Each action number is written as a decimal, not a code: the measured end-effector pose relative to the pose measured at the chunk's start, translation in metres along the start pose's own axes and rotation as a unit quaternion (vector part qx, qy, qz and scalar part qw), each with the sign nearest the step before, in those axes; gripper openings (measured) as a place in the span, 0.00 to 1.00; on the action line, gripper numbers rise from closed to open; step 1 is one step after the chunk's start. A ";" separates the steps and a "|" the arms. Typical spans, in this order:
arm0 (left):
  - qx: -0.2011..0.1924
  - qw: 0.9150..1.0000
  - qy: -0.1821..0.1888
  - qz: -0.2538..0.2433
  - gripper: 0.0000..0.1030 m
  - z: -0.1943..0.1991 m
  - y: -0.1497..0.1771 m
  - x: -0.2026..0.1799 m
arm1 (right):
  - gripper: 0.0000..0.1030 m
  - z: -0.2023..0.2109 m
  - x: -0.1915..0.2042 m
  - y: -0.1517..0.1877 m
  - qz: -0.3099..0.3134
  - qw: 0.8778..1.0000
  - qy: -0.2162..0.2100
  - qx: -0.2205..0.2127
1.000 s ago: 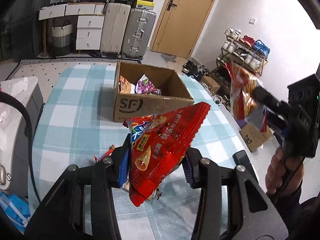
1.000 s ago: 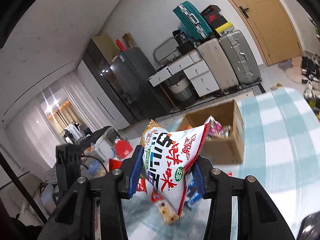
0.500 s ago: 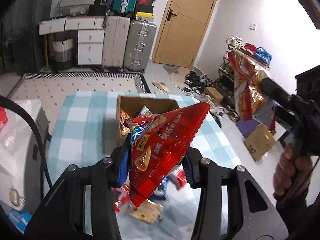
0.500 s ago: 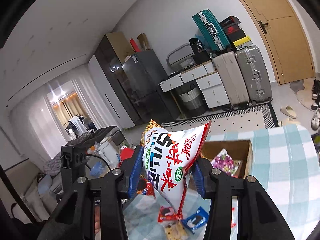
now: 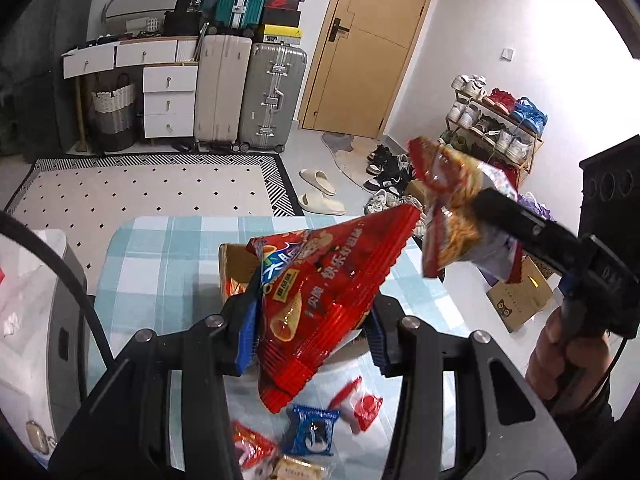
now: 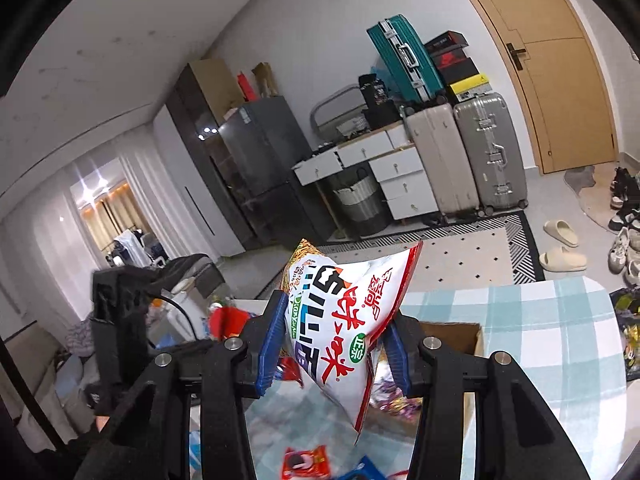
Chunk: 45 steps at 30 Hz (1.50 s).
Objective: Organize snacks
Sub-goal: 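Carry both bags over the box and open both grippers to drop them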
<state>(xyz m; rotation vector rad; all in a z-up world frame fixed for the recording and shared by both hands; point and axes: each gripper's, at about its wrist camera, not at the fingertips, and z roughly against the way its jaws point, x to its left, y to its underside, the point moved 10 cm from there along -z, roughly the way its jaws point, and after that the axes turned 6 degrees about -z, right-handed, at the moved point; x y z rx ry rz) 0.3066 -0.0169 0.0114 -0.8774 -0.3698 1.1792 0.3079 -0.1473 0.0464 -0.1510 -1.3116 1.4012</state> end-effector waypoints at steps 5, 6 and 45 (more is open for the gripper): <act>0.026 1.000 -0.009 0.001 0.40 -0.046 -0.012 0.007 | 0.44 -0.034 -0.024 -0.008 0.002 1.000 0.025 0.015; 0.032 0.999 -0.015 0.000 0.40 -0.058 -0.013 0.010 | 0.44 -0.041 -0.029 -0.008 0.003 0.999 0.029 0.019; 0.136 0.991 -0.014 0.008 0.47 -0.238 0.030 0.062 | 0.46 -0.157 -0.133 0.048 0.016 0.983 0.136 0.122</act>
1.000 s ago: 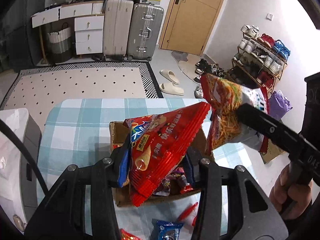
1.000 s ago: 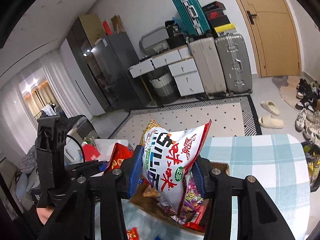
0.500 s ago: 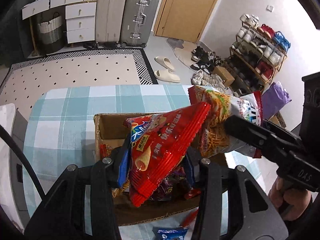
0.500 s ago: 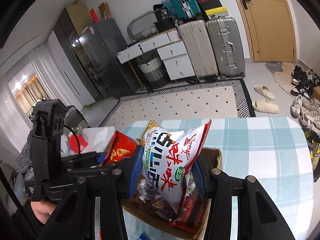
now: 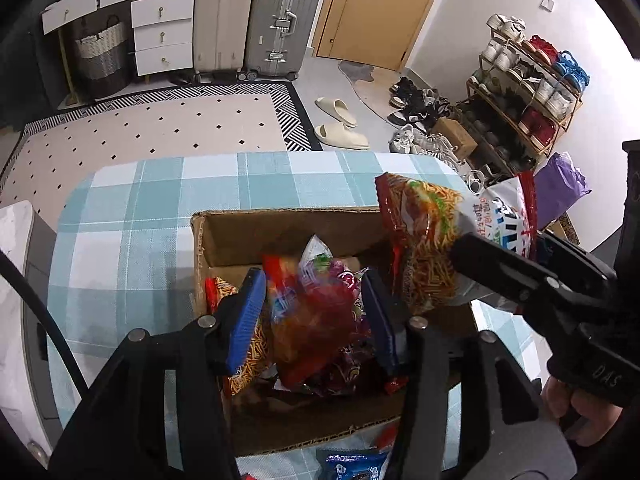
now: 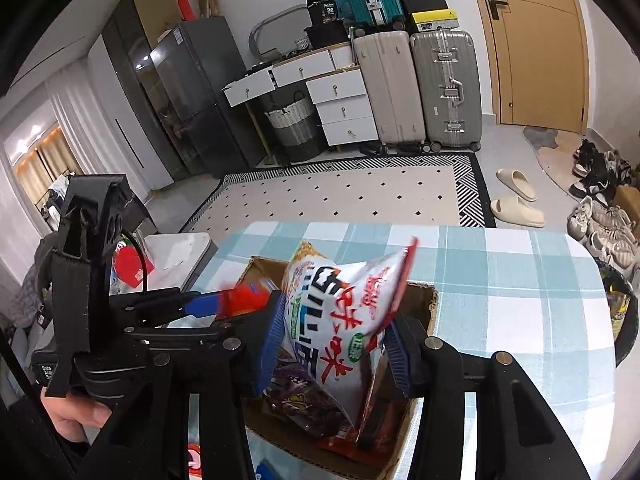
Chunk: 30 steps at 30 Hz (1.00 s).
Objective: Organize snacks
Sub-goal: 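Carry both bags over the box and open both grippers to drop them, then withdraw both tools from the box toward the remaining snack packs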
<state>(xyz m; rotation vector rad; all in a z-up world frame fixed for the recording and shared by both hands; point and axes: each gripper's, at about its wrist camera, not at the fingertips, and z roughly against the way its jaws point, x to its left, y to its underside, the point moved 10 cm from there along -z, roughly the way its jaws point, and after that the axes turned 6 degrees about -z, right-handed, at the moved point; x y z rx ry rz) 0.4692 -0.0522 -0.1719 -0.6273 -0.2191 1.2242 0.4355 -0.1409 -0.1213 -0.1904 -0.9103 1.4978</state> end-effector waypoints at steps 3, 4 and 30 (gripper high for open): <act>-0.006 1.000 -0.003 -0.005 0.51 0.008 -0.002 -0.001 | 0.46 0.003 0.005 -0.001 0.001 1.000 -0.005 -0.004; -0.009 1.000 -0.006 -0.007 0.53 0.011 -0.002 -0.001 | 0.46 0.004 0.006 -0.001 0.003 1.000 -0.004 -0.006; -0.083 0.993 -0.079 -0.039 0.77 0.137 0.025 -0.023 | 0.62 0.093 0.038 -0.002 0.040 0.997 0.012 -0.068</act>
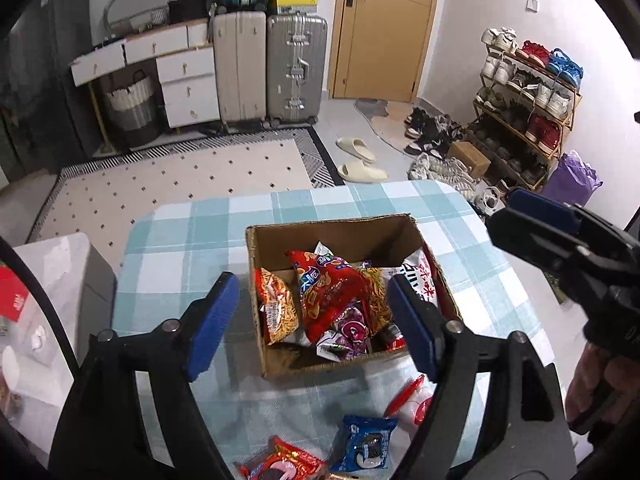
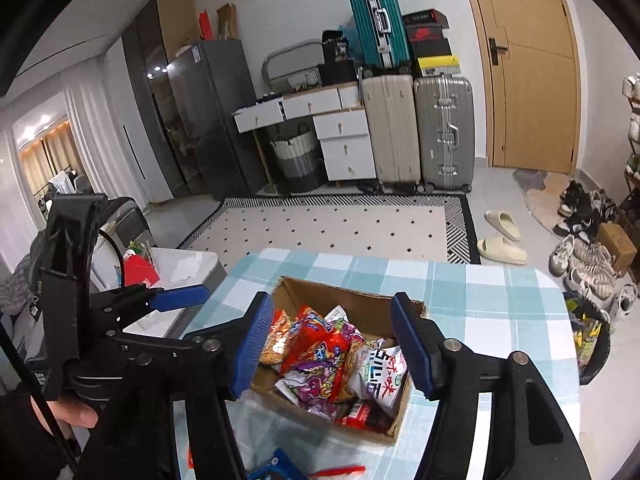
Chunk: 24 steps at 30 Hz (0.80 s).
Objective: Organize snacks
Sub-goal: 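Withdraw both tools from the box toward the remaining snack packs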
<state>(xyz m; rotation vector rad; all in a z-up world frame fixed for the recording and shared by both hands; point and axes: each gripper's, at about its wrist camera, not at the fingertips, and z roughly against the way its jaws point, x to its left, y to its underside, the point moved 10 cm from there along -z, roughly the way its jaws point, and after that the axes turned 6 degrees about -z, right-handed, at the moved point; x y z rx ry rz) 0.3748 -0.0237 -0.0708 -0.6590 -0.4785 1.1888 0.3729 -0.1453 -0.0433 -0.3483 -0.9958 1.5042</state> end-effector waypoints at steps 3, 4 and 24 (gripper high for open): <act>-0.024 0.999 -0.028 0.004 0.77 0.024 0.005 0.001 | 0.63 0.019 0.010 0.000 0.009 1.000 -0.002 -0.010; -0.031 0.999 -0.034 0.006 0.77 0.031 0.007 0.001 | 0.65 0.026 0.014 0.001 0.012 1.000 -0.006 -0.014; -0.110 0.989 -0.101 -0.021 0.98 0.149 0.089 -0.045 | 0.89 0.139 0.055 0.062 0.063 0.994 -0.016 -0.082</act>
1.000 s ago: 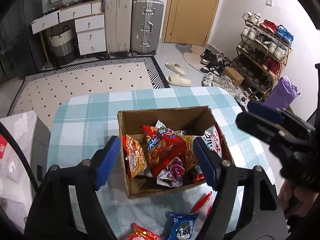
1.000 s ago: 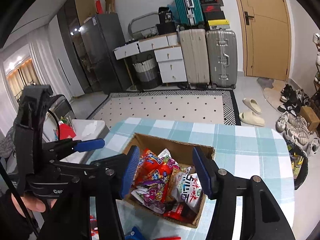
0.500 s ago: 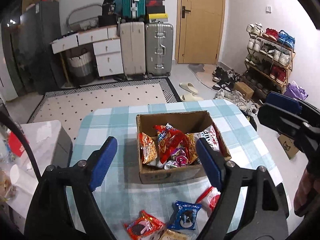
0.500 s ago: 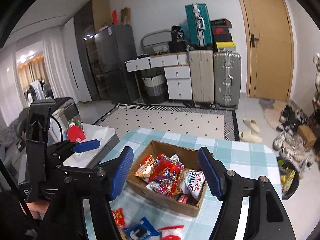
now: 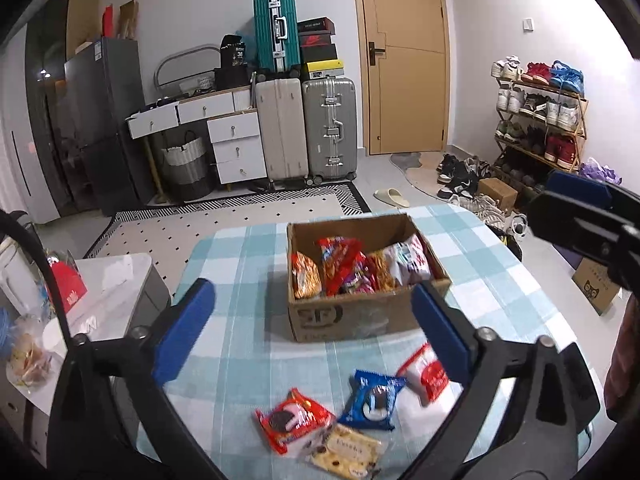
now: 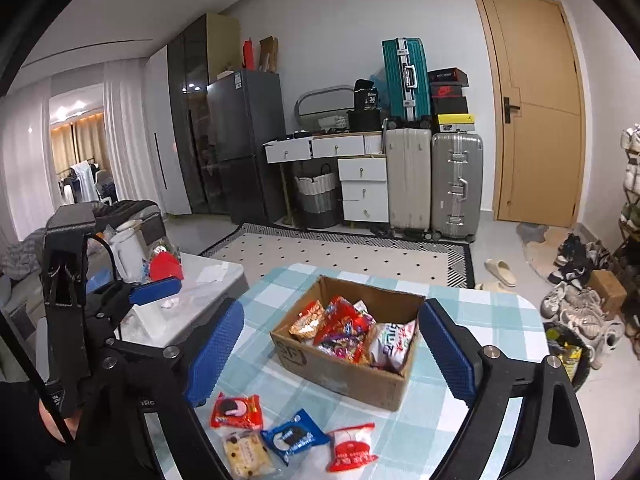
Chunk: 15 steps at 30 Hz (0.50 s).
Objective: Organize snacks
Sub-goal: 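Withdraw both tools from the box toward the remaining snack packs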
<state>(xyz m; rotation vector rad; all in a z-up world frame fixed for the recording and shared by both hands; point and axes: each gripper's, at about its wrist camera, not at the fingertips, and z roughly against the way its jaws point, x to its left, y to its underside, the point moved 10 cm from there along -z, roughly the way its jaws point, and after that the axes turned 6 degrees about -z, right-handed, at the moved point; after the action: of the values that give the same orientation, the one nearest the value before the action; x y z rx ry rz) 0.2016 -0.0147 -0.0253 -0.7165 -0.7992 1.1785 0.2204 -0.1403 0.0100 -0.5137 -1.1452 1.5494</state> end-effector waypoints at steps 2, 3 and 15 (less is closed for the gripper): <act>-0.001 1.000 -0.005 -0.004 0.98 0.004 0.009 -0.002 | 0.91 0.009 0.005 0.007 0.003 1.000 -0.003 -0.006; 0.000 1.000 -0.006 -0.006 0.99 0.005 0.013 -0.003 | 0.93 0.010 0.005 0.010 0.004 1.000 -0.001 -0.010; 0.032 0.999 -0.006 0.013 0.99 -0.026 0.087 0.003 | 0.99 0.024 0.003 0.054 -0.028 0.999 -0.003 -0.020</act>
<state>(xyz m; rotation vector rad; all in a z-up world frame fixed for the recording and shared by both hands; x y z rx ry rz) 0.1795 0.0068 -0.1109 -0.6685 -0.7601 1.2268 0.1733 -0.1445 -0.0252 -0.5004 -1.1864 1.4842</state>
